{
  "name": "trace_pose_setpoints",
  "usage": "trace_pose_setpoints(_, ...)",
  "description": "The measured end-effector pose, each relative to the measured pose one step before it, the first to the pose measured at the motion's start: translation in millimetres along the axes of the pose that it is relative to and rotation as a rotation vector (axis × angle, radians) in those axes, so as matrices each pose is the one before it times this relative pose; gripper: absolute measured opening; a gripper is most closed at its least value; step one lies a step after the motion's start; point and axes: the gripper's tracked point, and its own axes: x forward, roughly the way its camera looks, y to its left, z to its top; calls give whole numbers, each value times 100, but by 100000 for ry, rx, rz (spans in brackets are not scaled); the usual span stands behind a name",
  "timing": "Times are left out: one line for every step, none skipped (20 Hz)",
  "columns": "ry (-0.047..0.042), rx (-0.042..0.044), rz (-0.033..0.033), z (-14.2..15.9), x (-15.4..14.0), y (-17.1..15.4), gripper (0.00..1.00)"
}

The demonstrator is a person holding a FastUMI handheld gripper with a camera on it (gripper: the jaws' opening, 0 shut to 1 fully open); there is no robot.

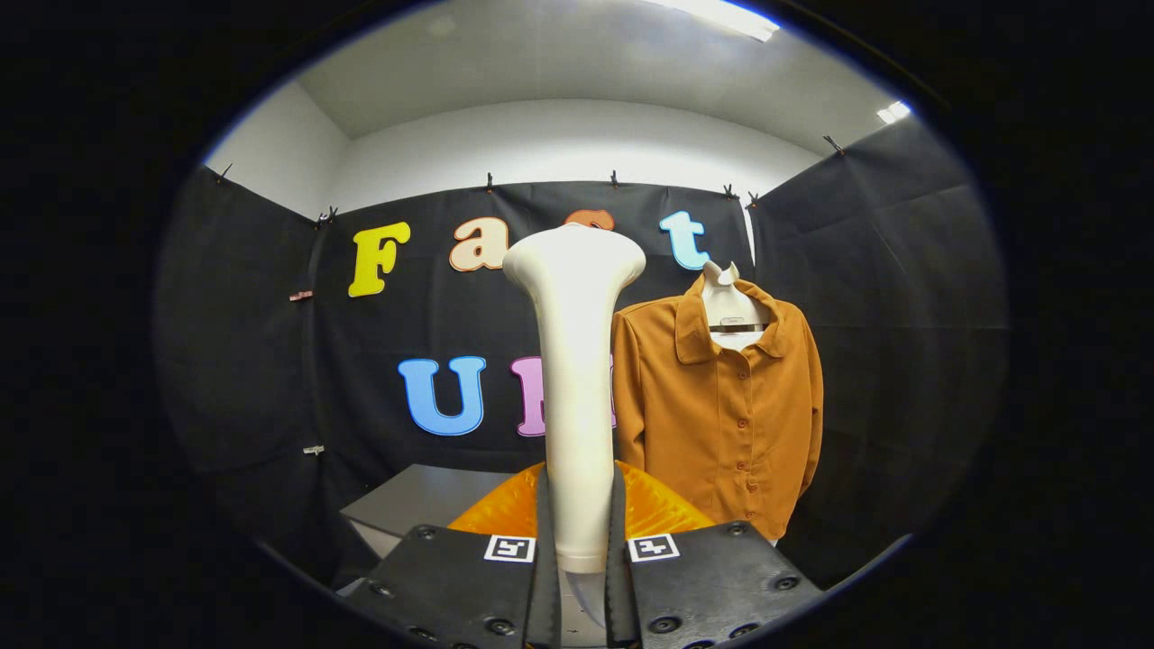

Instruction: Iron the clothes twice with a garment steamer, once on the left side and once on the right side.

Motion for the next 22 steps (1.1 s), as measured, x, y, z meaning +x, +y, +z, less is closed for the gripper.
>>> trace_pose_setpoints(132,239,287,-95,-19,189,23)
trace_pose_setpoints(189,-47,176,-79,-16,120,23)
trace_pose_setpoints(-15,-157,106,-52,-41,120,23)
trace_pose_setpoints(-33,-347,48,-52,-45,18,23)
trace_pose_setpoints(-89,-186,47,52,-56,43,23)
trace_pose_setpoints(-102,60,9,25,-51,128,23)
trace_pose_setpoints(-70,-34,1,72,26,81,23)
trace_pose_setpoints(-125,-200,-42,83,106,-55,23)
trace_pose_setpoints(57,-355,-103,-19,-7,-11,23)
trace_pose_setpoints(9,-133,-9,46,-33,36,23)
trace_pose_setpoints(-23,-47,44,10,-16,45,23)
trace_pose_setpoints(255,-107,57,-84,39,8,23)
trace_pose_setpoints(-5,23,-41,-58,40,1,23)
trace_pose_setpoints(261,-10,-111,-38,-10,-18,23)
trace_pose_setpoints(64,-45,-181,-44,50,-32,23)
trace_pose_setpoints(287,-43,1,-86,-7,-42,23)
trace_pose_setpoints(155,95,-5,-44,15,11,23)
trace_pose_setpoints(183,-87,-42,-89,46,18,23)
trace_pose_setpoints(35,-88,-101,27,59,32,23)
trace_pose_setpoints(-17,-144,-89,15,-86,-77,23)
trace_pose_setpoints(-8,-144,-9,12,52,6,23)
trace_pose_setpoints(-45,-188,-23,11,29,-1,23)
